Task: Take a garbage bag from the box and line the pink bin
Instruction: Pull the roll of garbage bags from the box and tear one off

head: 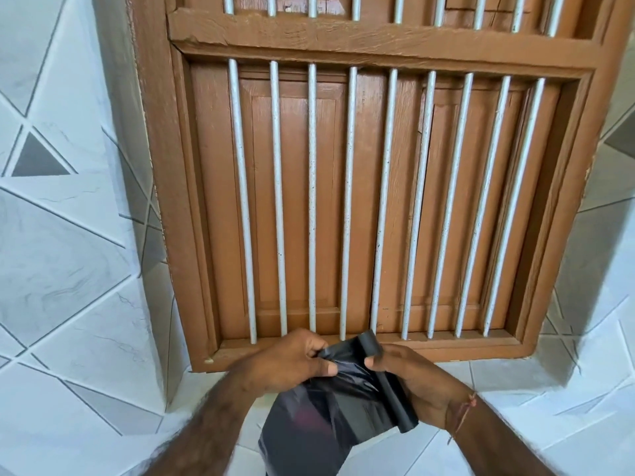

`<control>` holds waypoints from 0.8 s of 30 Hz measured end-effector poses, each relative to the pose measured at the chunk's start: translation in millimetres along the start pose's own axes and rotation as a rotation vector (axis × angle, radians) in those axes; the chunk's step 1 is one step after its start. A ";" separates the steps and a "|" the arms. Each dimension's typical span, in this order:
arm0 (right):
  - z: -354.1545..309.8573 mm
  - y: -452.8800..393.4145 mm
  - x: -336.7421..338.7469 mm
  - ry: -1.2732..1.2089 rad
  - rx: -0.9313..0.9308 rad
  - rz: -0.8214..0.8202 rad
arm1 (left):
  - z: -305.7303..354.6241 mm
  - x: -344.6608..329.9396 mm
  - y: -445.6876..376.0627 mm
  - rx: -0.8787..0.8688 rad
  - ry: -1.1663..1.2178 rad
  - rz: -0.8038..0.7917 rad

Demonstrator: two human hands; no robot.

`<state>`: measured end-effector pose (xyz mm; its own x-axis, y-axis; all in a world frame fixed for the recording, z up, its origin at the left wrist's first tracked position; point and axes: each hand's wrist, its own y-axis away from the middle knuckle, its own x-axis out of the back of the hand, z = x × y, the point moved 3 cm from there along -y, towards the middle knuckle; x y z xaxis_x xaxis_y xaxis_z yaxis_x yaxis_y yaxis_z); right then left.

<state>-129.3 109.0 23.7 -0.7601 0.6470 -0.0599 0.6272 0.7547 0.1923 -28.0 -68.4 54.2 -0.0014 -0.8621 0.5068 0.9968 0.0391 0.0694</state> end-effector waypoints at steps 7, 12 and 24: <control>1.4 -7.5 -5.8 0.058 0.075 0.221 | 13.6 10.1 0.7 -0.008 -0.136 -0.011; 1.1 -7.6 -3.2 -0.006 0.016 0.171 | 11.8 23.0 10.6 0.010 -0.108 -0.002; 2.9 -7.8 3.2 -0.029 0.063 0.235 | 16.5 39.5 20.4 0.027 -0.147 -0.011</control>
<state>-136.1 105.5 19.2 -0.5872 0.8079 -0.0494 0.7965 0.5876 0.1428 -9.0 -93.4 89.8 -0.0264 -0.7793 0.6261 0.9942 0.0450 0.0979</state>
